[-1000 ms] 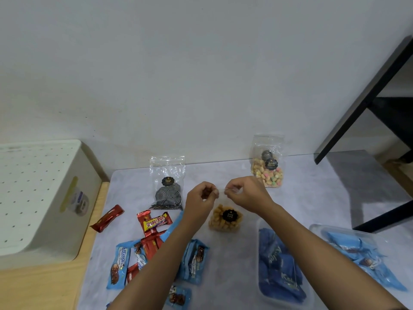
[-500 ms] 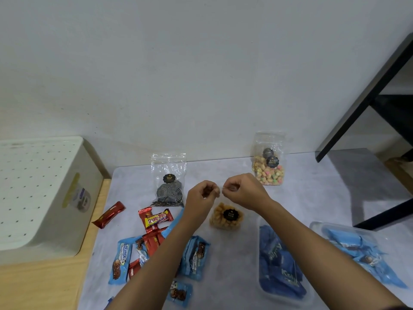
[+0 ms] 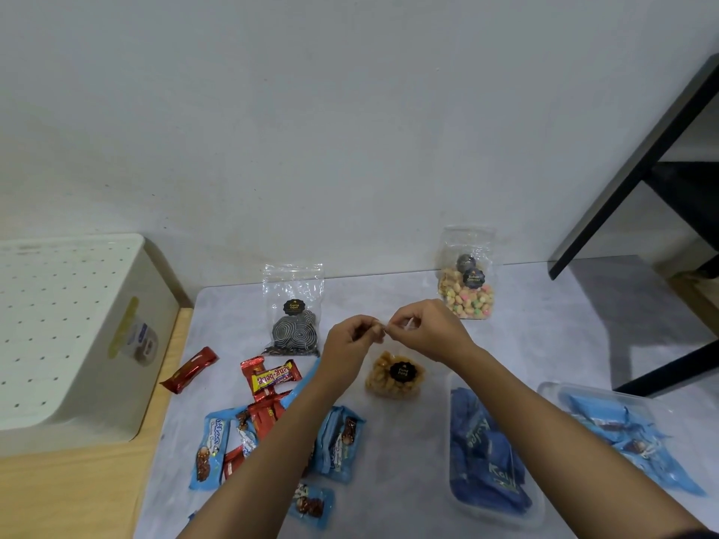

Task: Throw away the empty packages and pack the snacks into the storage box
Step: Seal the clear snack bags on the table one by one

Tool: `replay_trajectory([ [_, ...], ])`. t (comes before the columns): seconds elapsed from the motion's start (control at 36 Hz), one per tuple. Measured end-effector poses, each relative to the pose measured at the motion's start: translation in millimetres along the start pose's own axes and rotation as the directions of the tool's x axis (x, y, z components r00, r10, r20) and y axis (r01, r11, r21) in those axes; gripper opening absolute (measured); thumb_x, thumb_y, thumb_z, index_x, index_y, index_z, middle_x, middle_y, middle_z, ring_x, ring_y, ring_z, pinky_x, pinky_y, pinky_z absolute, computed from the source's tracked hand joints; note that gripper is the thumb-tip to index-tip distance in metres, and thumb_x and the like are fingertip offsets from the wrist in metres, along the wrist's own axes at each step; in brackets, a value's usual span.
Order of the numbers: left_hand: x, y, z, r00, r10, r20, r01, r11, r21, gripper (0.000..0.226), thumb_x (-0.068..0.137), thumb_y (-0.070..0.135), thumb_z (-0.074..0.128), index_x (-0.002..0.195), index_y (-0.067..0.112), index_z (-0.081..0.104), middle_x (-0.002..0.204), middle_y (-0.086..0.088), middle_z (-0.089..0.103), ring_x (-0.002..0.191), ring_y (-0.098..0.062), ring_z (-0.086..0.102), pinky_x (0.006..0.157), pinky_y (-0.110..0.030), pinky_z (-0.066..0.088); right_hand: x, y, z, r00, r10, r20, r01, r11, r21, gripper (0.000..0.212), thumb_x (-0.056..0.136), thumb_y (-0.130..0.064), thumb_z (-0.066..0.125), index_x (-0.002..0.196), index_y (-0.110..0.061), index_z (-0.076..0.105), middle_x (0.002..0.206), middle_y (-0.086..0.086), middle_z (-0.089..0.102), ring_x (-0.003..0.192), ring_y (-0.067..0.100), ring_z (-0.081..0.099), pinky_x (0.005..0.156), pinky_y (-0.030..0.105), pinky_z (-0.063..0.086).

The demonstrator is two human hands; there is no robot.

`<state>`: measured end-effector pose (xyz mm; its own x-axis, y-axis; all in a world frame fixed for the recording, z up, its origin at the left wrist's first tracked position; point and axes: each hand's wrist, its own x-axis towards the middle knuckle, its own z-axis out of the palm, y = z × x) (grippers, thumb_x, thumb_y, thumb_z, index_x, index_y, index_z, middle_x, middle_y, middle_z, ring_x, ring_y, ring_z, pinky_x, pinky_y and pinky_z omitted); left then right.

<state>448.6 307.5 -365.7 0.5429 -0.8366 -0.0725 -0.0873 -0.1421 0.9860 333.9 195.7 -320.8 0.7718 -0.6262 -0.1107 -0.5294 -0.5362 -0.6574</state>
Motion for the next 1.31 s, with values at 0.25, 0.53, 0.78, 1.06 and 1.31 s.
replay_trajectory([
  [0.25, 0, 1, -3, 1.000, 0.007, -0.011, -0.007, 1.000, 0.030, 0.011, 0.088, 0.002, 0.057, 0.084, 0.007, 0.066, 0.071, -0.002, 0.064, 0.069, -0.008, 0.059, 0.073, -0.024, 0.048, 2, 1, 4, 1.000, 0.006, 0.014, -0.007, 0.999, 0.034, 0.013, 0.083, -0.033, 0.066, 0.079, -0.024, 0.075, 0.076, -0.011, 0.068, 0.064, 0.002, 0.055, 0.062, 0.027, 0.050],
  [0.53, -2, 9, 6, 0.987, 0.133, -0.090, -0.112, 0.972, 0.204, 0.018, 0.084, -0.009, 0.050, 0.077, 0.005, 0.058, 0.069, 0.000, 0.058, 0.064, 0.002, 0.053, 0.063, -0.006, 0.041, 0, 13, -13, 0.991, 0.075, 0.109, -0.090, 0.986, 0.141, 0.006, 0.080, -0.020, 0.073, 0.080, -0.015, 0.075, 0.067, -0.003, 0.066, 0.059, 0.004, 0.052, 0.055, 0.010, 0.040],
  [0.78, 7, 8, 12, 0.988, 0.115, -0.107, -0.091, 0.974, 0.208, 0.015, 0.084, -0.005, 0.053, 0.078, 0.006, 0.061, 0.072, 0.001, 0.059, 0.064, 0.000, 0.051, 0.064, -0.007, 0.042, -3, 14, -15, 0.990, 0.125, 0.061, -0.135, 0.969, 0.206, 0.004, 0.078, -0.014, 0.074, 0.076, -0.011, 0.075, 0.060, 0.003, 0.065, 0.046, -0.003, 0.050, 0.050, 0.010, 0.039],
  [1.06, 4, 19, 18, 0.943, 0.180, -0.279, -0.130, 0.973, 0.190, 0.016, 0.085, 0.009, 0.063, 0.101, 0.009, 0.062, 0.091, 0.006, 0.055, 0.086, -0.001, 0.053, 0.076, -0.002, 0.039, -15, 16, -22, 0.988, 0.151, 0.002, -0.145, 0.942, 0.303, 0.010, 0.082, -0.007, 0.067, 0.088, -0.003, 0.074, 0.070, 0.016, 0.067, 0.064, 0.019, 0.060, 0.060, 0.029, 0.054],
  [1.31, -18, 17, 39, 0.962, 0.112, -0.250, -0.085, 0.990, 0.115, 0.004, 0.087, 0.020, 0.063, 0.084, 0.018, 0.064, 0.074, 0.009, 0.062, 0.069, 0.000, 0.058, 0.064, -0.008, 0.045, -26, 16, -22, 0.996, 0.090, 0.006, -0.088, 0.954, 0.286, 0.013, 0.082, -0.010, 0.069, 0.093, -0.007, 0.075, 0.046, -0.023, 0.059, 0.053, -0.004, 0.057, 0.057, 0.018, 0.050],
])
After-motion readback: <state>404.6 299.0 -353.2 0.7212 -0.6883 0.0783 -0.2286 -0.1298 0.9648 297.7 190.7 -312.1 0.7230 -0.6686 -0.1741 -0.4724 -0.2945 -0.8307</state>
